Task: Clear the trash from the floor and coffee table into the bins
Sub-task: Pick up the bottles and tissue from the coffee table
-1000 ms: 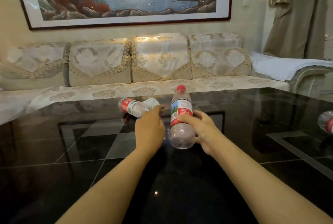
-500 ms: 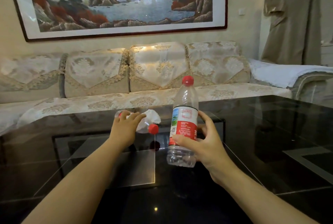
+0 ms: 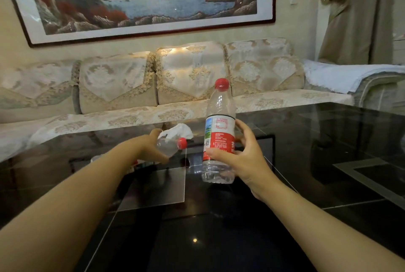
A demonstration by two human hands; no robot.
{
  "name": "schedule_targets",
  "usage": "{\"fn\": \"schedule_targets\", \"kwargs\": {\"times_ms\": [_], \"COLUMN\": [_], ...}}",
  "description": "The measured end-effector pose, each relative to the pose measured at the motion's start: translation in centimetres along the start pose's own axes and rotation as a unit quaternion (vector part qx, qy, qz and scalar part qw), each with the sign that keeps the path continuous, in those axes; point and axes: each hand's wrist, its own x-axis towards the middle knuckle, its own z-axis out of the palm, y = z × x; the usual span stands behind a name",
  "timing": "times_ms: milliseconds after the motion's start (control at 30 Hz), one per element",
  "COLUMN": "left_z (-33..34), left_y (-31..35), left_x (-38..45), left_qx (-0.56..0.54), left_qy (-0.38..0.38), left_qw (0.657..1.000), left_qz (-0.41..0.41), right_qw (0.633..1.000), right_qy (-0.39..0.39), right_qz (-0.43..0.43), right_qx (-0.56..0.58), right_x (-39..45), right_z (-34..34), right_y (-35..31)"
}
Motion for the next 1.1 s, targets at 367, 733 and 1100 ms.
{"fn": "schedule_targets", "kwargs": {"times_ms": [367,733,1100], "left_z": [-4.0,-0.1,11.3], "left_y": [0.9,8.6,24.1], "left_x": [-14.9,-28.4,-37.1], "left_qx": [-0.439,-0.548,-0.62], "left_qy": [0.005,-0.027,-0.159], "left_qw": [0.887,0.792,0.697], "left_qz": [0.143,0.269,0.323], "right_qw": [0.999,0.999,0.981], "right_qy": [0.016,-0.004,0.124], "right_qz": [-0.04,-0.035,0.037], "right_qx": [-0.032,-0.034,-0.143], "right_x": [-4.8,-18.1,-33.8], "right_z": [-0.5,-5.3,-17.9], "right_y": [-3.8,-10.5,-14.8]}}
